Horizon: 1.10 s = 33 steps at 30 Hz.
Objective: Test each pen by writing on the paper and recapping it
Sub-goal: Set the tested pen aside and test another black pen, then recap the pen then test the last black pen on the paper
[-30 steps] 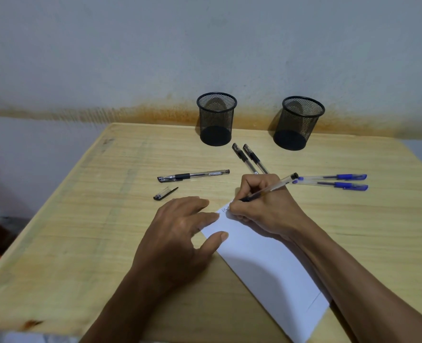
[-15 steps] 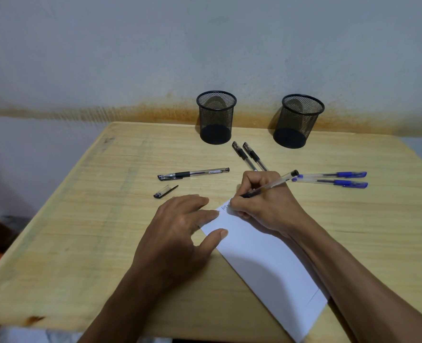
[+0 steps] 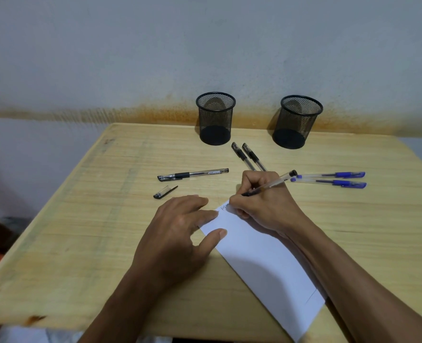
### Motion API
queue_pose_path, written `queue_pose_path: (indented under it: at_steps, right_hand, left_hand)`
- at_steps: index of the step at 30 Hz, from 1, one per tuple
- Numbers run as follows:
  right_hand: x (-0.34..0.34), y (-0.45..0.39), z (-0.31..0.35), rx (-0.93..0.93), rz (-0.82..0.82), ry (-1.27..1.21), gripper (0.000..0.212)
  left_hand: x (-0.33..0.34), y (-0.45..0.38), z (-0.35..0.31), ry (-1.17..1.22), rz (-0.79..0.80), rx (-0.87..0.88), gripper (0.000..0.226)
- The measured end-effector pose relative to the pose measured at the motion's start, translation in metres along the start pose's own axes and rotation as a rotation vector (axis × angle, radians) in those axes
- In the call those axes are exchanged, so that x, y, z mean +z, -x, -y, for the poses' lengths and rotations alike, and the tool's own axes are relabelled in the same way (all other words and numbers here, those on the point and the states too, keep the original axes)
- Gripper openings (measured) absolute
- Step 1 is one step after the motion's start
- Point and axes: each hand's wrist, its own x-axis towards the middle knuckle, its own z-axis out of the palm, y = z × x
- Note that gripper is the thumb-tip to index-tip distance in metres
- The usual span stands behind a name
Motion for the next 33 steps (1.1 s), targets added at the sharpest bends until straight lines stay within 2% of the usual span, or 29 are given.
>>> queue_pose_path:
  at_steps: [4, 10, 13, 16, 19, 21, 25, 29, 33]
  right_hand:
    - [-0.002, 0.002, 0.000, 0.023, -0.006, -0.050, 0.017]
    - [-0.007, 0.010, 0.006, 0.041, -0.039, -0.080, 0.009]
    - [-0.008, 0.012, 0.011, 0.071, -0.037, -0.112, 0.012]
    - [-0.009, 0.015, 0.018, 0.134, -0.016, -0.288, 0.012]
    - [-0.016, 0.027, 0.022, 0.125, -0.052, -0.298, 0.012]
    - [-0.022, 0.039, 0.023, 0.092, -0.057, -0.244, 0.012]
    - [-0.037, 0.060, 0.021, 0.059, -0.126, -0.230, 0.015]
    - [-0.054, 0.075, 0.021, 0.068, -0.188, -0.331, 0.016]
    - [-0.063, 0.083, 0.029, 0.041, -0.181, -0.364, 0.014]
  left_hand:
    - [-0.001, 0.000, -0.002, 0.005, 0.013, -0.026, 0.047]
    - [-0.006, 0.004, -0.007, 0.000, -0.035, -0.009, 0.038]
    - [-0.009, 0.002, -0.011, -0.009, -0.198, -0.058, 0.025]
    - [-0.019, -0.006, -0.004, -0.062, -0.384, -0.254, 0.020]
    - [-0.026, -0.014, 0.006, -0.168, -0.286, -0.439, 0.027]
    - [-0.027, -0.017, 0.010, -0.205, -0.219, -0.488, 0.027]
    - [-0.027, -0.019, 0.012, -0.241, -0.195, -0.479, 0.019]
    - [-0.027, -0.019, 0.007, -0.227, -0.219, -0.462, 0.012]
    - [-0.032, -0.018, -0.020, -0.009, -0.283, -0.397, 0.006]
